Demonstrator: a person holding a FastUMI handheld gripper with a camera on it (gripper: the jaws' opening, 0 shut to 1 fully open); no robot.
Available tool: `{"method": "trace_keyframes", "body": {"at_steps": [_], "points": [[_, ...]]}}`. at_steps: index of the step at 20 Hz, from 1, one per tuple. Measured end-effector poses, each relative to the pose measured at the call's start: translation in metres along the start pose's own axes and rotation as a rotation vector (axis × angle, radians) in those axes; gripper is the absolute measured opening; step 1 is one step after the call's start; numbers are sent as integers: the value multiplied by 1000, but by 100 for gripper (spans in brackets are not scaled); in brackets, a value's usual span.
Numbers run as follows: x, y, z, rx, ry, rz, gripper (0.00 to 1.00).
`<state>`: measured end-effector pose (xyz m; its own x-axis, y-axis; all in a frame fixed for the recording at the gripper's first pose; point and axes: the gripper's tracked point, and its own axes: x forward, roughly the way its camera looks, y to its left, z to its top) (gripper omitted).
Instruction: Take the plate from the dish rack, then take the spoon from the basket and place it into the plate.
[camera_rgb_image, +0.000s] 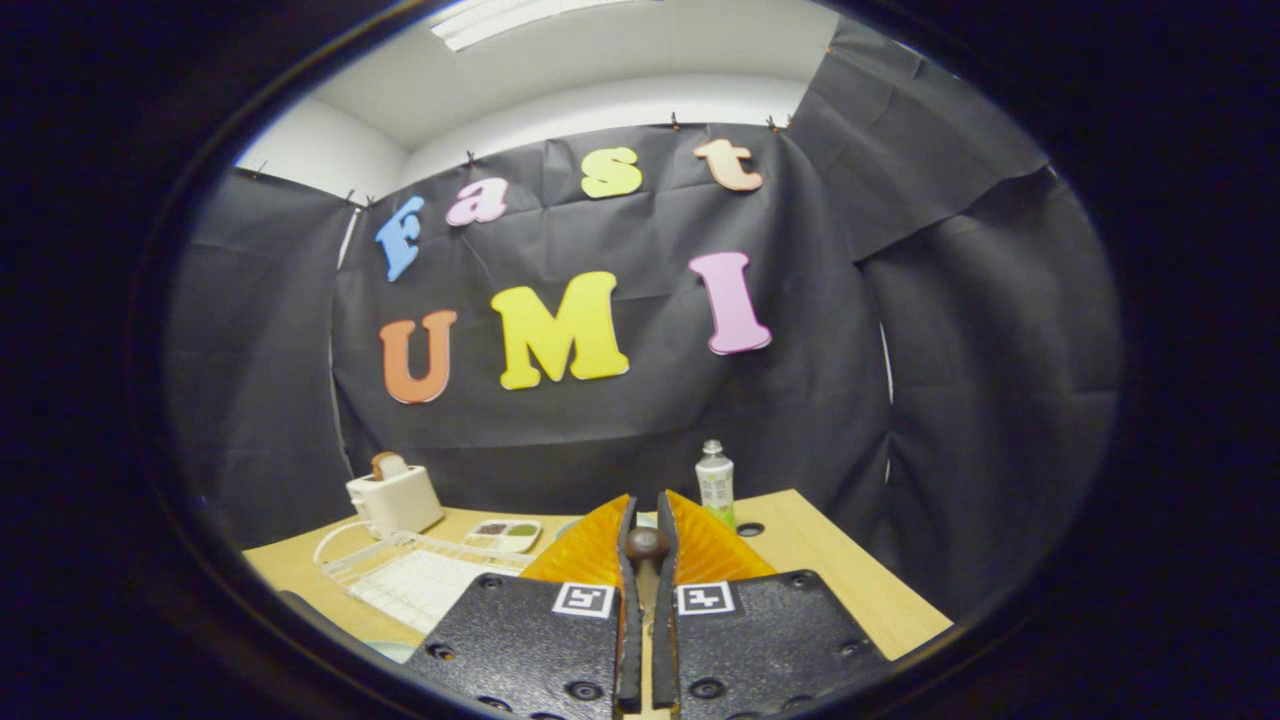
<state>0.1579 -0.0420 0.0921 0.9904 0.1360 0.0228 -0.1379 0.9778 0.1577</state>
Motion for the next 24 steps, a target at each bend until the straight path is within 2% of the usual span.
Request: {"method": "trace_keyframes", "body": {"at_steps": [4, 8, 13, 16, 21, 24], "points": [[-35, 67, 10, -8, 15, 190, 9], [-56, 121, -6, -48, 58, 358, 9], [-75, 173, -64, -154, 169, 547, 9], [-85, 197, -109, -154, 265, 661, 9], [-87, 211, -165, -188, 362, 729, 9], [-85, 216, -179, -165, 389, 756, 9]]}}
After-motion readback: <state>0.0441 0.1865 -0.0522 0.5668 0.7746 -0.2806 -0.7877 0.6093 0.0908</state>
